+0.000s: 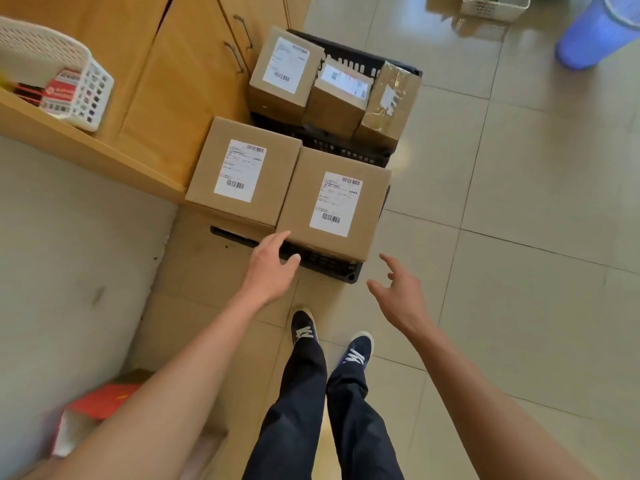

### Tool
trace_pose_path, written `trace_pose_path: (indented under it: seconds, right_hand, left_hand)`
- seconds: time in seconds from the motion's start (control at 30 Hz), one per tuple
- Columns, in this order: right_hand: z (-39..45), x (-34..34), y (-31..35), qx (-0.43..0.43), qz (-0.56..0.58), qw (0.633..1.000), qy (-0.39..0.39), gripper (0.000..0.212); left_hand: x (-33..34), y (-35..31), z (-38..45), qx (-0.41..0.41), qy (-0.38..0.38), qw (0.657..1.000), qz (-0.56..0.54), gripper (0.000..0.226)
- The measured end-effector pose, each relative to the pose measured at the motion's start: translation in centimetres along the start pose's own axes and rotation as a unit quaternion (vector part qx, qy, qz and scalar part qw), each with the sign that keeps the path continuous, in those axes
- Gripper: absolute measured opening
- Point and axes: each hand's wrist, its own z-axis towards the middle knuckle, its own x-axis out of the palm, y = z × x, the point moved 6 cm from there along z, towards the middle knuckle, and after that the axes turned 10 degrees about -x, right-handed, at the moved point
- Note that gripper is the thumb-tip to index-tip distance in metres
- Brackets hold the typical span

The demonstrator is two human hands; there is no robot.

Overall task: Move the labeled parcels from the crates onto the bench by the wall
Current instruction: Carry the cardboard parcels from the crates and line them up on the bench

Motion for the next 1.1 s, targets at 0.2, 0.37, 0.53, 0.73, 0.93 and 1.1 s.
trace_pose_path:
  seconds: [0.2, 0.37, 0.53, 0.73, 0.93, 1.1]
  right_hand:
    - [7.8, 4.3, -3.4, 0.000, -0.009, 1.000, -0.013, 0.070]
    - [11.7, 6.1, -5.1, 0.004, -0.011, 0.999, -0.033, 0.078]
    - [13.7, 7.3, -5.8, 0.005, 0.009, 0.999, -0.040, 0.084]
    - [13.9, 8.1, -7.1, 0.019, 0.033, 0.999, -0.025, 0.085]
    - [12.9, 7.4, -7.6, 0.017, 0.043, 0.998, -0.049, 0.088]
    - [11.1, 6.3, -7.0, -0.003, 0.012, 0.997, -0.074, 0.085]
  left_hand:
    - [3.0, 3.4, 7.9, -0.084, 0.008, 0.995, -0.056, 0.055]
    - [5.0, 4.3, 10.6, -0.085, 0.014, 0.995, -0.059, 0.046]
    - [6.1, 4.6, 11.8, -0.099, -0.004, 0.990, -0.104, 0.036]
    - [6.7, 5.1, 12.2, -0.109, -0.019, 0.984, -0.137, 0.029]
    - [7.0, 5.1, 11.5, -0.110, -0.037, 0.984, -0.136, 0.028]
    - [6.9, 4.2, 10.1, -0.092, -0.050, 0.984, -0.143, 0.052]
